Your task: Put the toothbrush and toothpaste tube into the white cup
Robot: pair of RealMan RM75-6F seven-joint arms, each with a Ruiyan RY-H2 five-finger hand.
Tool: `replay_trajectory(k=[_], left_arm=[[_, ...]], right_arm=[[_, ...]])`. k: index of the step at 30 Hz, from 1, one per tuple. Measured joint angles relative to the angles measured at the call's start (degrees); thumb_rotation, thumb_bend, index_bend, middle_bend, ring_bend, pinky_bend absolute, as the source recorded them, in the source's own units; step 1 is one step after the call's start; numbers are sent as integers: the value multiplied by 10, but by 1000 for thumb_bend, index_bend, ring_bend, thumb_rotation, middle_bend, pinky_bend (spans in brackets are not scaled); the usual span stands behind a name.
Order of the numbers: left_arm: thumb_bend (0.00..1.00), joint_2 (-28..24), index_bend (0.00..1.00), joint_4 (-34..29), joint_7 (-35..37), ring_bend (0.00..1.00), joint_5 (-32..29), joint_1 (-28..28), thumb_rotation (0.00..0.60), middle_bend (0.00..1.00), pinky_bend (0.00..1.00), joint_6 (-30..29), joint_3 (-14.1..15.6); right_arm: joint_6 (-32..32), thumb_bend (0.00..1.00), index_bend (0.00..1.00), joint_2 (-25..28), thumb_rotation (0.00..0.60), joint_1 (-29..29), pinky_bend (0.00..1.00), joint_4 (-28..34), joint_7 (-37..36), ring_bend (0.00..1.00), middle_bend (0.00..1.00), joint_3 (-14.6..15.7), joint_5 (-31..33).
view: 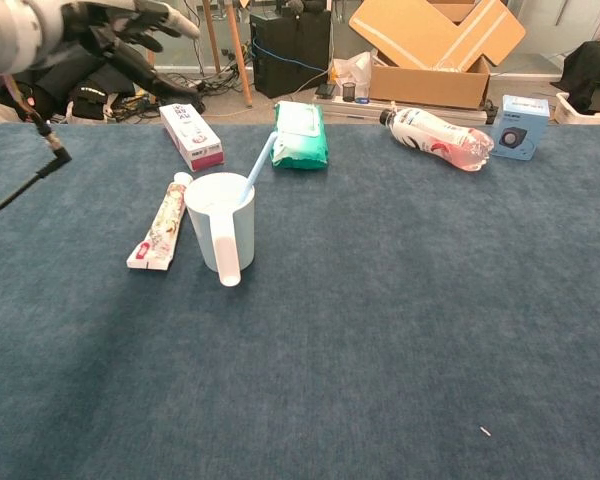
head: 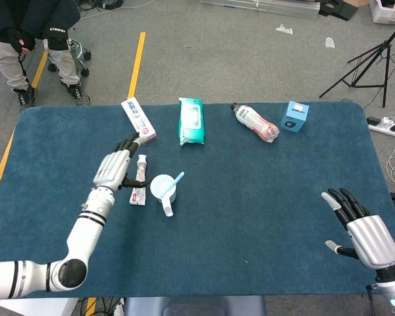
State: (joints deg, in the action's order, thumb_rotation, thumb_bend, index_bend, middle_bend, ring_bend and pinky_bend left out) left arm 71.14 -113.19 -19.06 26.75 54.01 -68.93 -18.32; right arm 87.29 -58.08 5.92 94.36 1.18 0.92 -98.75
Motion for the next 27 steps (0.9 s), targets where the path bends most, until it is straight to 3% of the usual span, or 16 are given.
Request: replay_trajectory(k=[3, 8, 12, 17, 18, 20, 22, 25, 27], left_arm=[[197, -32, 163, -18, -4, 0, 18, -29, 600, 0, 0, -8, 24], [197, -84, 218, -22, 7, 0, 58, -68, 600, 0, 0, 41, 69], [219, -109, 203, -4, 29, 0, 90, -93, 600, 0, 0, 92, 96], [274, -122, 94, 30, 29, 14, 117, -102, 600, 29, 50, 152, 131], [279, -122, 79, 34, 22, 67, 122, -102, 600, 91, 133, 157, 137], [309, -119, 61, 44, -5, 264, 134, -99, 600, 320, 359, 159, 148], [359, -113, 58, 54, -35, 432, 148, -96, 600, 538, 502, 155, 159], [434, -92, 58, 76, -87, 595, 177, -92, 600, 759, 635, 144, 178], [495, -73, 58, 93, -113, 660, 196, -88, 600, 847, 684, 139, 187]], right_arm=[[-2, 0, 43, -1, 600, 1, 423, 0, 3, 57, 114, 0, -1], [-6, 0, 43, -2, 600, 2, 423, 1, 6, 57, 114, -1, 3], [-12, 0, 43, -4, 600, 4, 423, 2, 13, 57, 114, -1, 7], [-18, 0, 43, -7, 600, 6, 423, 5, 21, 57, 114, -2, 10], [-19, 0, 43, -7, 600, 6, 423, 5, 22, 57, 114, -2, 11], [-19, 0, 43, -7, 600, 6, 423, 6, 22, 57, 114, -2, 12], [-19, 0, 43, -7, 600, 6, 423, 6, 22, 57, 114, -2, 12], [-18, 0, 43, -6, 600, 6, 423, 5, 19, 57, 114, -2, 11], [-18, 0, 43, -5, 600, 6, 423, 5, 17, 57, 114, -2, 12]])
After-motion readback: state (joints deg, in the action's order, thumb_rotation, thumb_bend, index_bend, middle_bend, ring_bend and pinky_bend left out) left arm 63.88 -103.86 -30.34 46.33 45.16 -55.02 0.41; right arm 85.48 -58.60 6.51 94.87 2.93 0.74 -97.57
